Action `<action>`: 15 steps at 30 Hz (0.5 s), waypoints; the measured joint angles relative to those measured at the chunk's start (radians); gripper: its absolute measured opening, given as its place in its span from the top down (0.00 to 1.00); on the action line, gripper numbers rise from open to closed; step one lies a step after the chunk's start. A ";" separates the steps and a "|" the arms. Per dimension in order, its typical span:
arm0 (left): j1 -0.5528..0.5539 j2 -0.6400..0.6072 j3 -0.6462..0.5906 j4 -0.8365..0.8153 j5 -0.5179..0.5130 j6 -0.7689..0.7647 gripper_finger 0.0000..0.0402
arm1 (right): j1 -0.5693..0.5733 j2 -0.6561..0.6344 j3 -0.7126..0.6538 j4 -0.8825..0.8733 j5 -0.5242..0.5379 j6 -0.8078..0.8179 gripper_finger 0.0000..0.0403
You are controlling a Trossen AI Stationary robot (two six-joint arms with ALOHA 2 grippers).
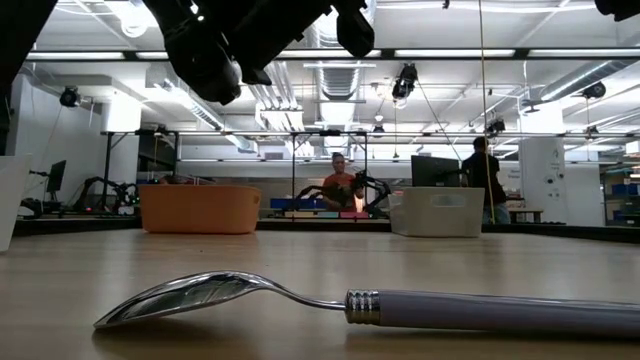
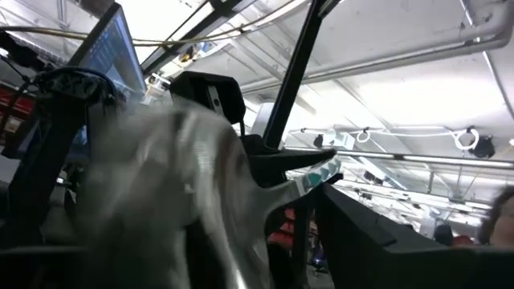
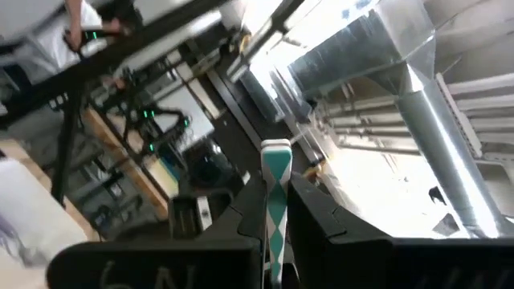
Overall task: Sort silverware by color (type)
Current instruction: Put the blue patterned spoon into the orange bin
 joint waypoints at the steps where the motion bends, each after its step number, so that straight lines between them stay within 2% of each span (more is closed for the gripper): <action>1: 0.001 -0.002 0.000 0.000 0.001 -0.007 0.71 | -0.001 0.000 0.000 -0.013 0.012 -0.005 0.95; 6: 0.003 -0.005 0.000 -0.008 0.052 -0.013 0.68 | -0.002 0.000 0.000 -0.072 0.037 -0.017 0.95; 15: 0.016 -0.012 0.000 0.002 0.045 -0.016 0.64 | -0.005 0.001 -0.003 -0.167 0.046 -0.016 0.95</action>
